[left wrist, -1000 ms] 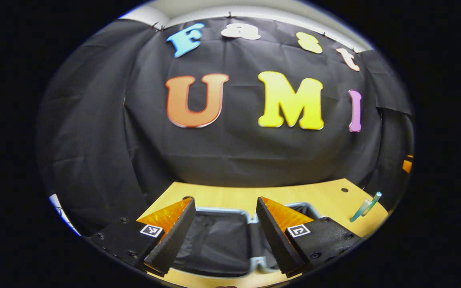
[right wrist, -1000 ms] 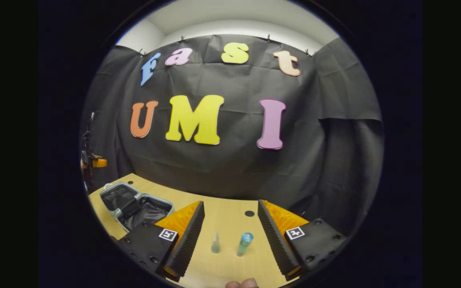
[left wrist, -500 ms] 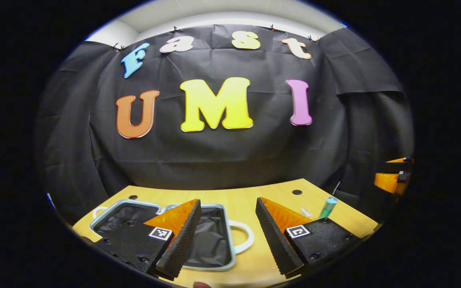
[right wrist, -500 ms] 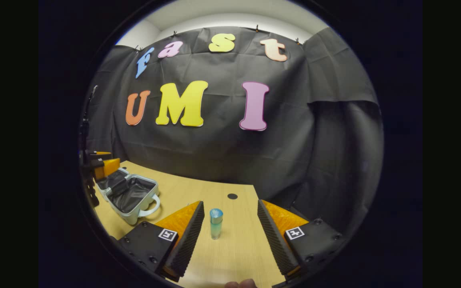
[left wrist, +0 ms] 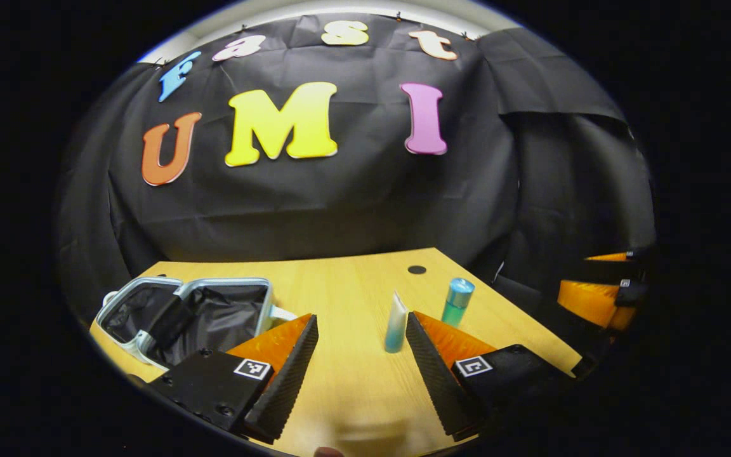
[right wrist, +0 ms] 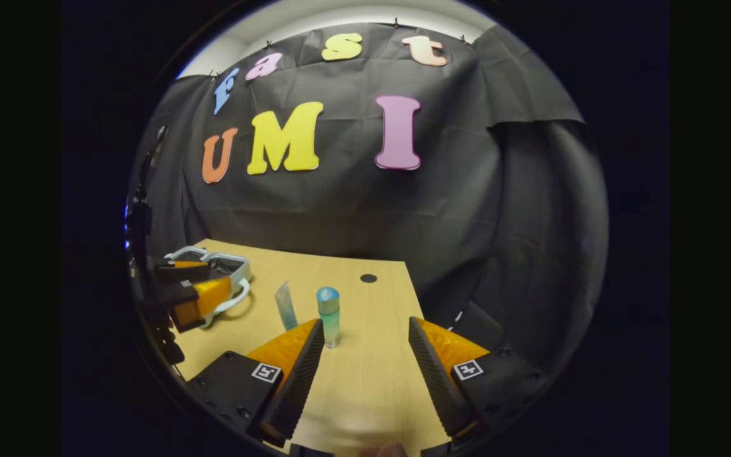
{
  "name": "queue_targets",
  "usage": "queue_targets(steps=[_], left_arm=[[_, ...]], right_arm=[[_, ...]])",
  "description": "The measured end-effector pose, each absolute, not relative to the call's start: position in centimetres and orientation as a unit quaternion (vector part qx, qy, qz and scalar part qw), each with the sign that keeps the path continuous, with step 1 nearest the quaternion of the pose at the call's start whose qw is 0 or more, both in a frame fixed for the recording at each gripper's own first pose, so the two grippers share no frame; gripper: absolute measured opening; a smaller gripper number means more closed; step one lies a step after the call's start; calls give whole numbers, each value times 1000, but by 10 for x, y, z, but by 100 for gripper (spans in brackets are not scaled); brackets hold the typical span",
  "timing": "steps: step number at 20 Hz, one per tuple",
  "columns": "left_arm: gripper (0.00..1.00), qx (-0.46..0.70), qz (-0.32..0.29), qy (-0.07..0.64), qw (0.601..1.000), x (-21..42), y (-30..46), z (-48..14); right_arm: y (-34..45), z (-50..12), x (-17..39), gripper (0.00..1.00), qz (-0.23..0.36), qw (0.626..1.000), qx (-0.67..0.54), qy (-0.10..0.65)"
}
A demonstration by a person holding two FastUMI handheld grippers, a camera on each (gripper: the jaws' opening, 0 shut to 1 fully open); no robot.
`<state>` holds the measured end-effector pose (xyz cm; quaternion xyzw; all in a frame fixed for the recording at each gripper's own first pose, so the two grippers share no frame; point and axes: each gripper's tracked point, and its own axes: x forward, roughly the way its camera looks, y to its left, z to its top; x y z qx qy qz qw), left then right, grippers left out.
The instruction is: First open the suitcase, pack the skin care products into it, and then close the suitcase.
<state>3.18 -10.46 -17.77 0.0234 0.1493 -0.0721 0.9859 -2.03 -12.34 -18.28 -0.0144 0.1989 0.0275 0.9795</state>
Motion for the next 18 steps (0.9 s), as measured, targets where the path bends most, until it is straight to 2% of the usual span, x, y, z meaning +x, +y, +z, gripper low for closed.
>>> queue_targets(steps=[3,4,12,15,18], left_arm=[[92,21,-91,169,981,46,-130,-211],[97,19,-95,178,979,53,-136,-222],[99,14,-91,229,969,105,-152,-280],[94,13,-83,244,966,119,-150,-292],[81,7,-74,262,962,127,-146,-302]], right_arm=[[-137,-198,-26,80,29,975,-22,218],[-141,-200,-28,80,28,975,-17,222],[-169,-207,-33,79,0,970,-10,242],[-179,-210,-33,79,-11,969,-10,248],[-179,-212,-33,78,-13,967,-15,254]])
